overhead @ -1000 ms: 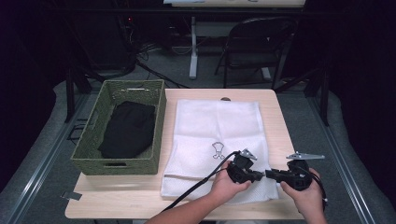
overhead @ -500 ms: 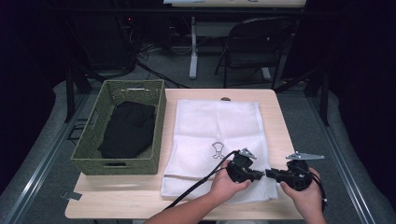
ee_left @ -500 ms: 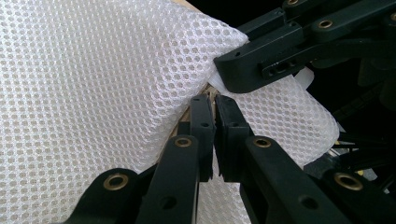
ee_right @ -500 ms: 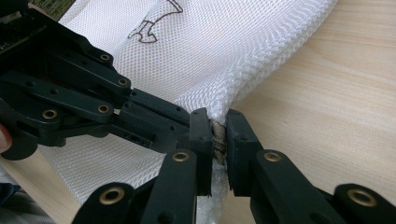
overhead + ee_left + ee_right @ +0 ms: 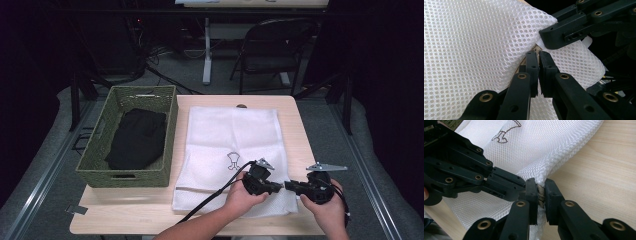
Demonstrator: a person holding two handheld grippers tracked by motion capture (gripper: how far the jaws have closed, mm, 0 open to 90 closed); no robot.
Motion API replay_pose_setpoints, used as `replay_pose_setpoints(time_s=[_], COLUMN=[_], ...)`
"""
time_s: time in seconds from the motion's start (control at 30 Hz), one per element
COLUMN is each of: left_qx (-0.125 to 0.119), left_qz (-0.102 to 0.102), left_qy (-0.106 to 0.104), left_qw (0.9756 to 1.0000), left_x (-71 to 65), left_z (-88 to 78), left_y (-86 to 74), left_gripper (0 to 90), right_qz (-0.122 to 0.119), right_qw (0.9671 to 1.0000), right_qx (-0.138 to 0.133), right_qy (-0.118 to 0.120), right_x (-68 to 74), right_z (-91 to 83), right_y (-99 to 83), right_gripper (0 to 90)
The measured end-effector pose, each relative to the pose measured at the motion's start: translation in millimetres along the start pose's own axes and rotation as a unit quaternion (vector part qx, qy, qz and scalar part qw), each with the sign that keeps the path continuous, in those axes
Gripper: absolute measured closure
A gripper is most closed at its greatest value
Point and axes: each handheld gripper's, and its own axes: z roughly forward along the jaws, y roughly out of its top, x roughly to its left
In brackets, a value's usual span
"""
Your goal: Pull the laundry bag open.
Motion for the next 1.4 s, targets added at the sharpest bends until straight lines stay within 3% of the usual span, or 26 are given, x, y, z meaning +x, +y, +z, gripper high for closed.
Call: replay_pose_setpoints(time_s=[0.5,0.53,0.57,0.6,0.67,0.77,1.1,1.4], left_qx=[-0.001,0.003,0.006,0.004,0.000,0.001,0.003,0.014], left_qz=[-0.001,0.002,0.001,-0.006,-0.017,-0.017,-0.020,-0.020], left_qy=[-0.001,0.010,0.018,0.012,0.009,0.017,0.023,0.047], left_qw=[1.0000,0.9999,0.9998,0.9999,0.9998,0.9997,0.9995,0.9986], left_x=[0.2,0.4,1.5,3.7,8.4,8.4,13.1,20.6], left_z=[-2.3,-2.7,-3.4,-3.9,-7.1,-9.6,-19.3,-37.6], left_y=[0.0,-0.2,-0.8,-1.8,-3.9,-5.5,-12.3,-25.4], left_gripper=[87.6,87.6,87.6,87.6,87.6,87.6,87.6,87.5], right_qz=[-0.005,-0.005,-0.008,-0.008,0.007,0.017,0.012,0.009], right_qw=[1.0000,1.0000,0.9998,0.9995,0.9995,0.9993,0.9993,0.9990], right_qx=[-0.001,-0.001,-0.003,-0.007,-0.013,-0.017,-0.014,-0.005], right_qy=[-0.002,-0.002,-0.020,-0.031,-0.030,-0.028,-0.033,-0.045], right_x=[-0.9,-1.0,-1.1,-2.8,-7.9,-13.4,-14.1,-14.5], right_z=[-0.9,-1.0,-2.1,-3.6,-7.2,-9.1,-6.4,-3.6], right_y=[-0.2,-0.2,-0.2,-0.3,-1.1,-2.6,-3.9,-5.8], right_gripper=[83.5,83.8,83.9,84.0,84.0,83.9,83.9,83.8])
